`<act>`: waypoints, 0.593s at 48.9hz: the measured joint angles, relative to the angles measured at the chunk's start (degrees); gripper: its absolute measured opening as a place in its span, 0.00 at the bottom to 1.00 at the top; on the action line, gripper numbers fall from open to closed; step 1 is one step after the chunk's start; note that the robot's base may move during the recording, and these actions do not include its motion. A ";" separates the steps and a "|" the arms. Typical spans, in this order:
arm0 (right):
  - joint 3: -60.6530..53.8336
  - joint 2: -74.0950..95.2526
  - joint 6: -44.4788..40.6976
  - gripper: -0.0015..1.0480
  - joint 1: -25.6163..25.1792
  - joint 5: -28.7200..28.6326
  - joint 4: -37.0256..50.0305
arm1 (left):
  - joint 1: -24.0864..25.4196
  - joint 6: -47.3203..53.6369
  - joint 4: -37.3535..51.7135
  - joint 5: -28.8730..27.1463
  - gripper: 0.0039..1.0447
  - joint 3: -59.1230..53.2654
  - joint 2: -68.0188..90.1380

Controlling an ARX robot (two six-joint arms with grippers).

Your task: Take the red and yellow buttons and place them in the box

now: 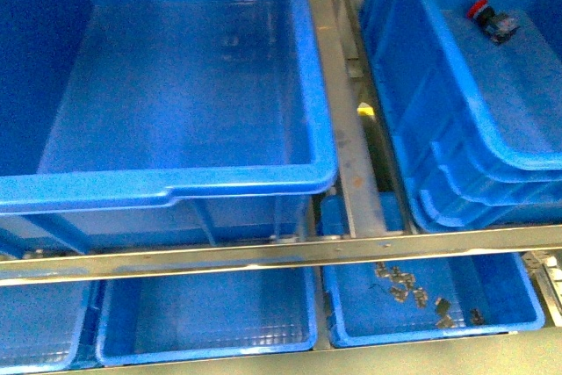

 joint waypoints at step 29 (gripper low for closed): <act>0.00 -0.11 -0.02 0.94 -0.02 -0.72 -0.04 | -0.02 -0.02 0.00 -0.44 0.93 0.00 0.00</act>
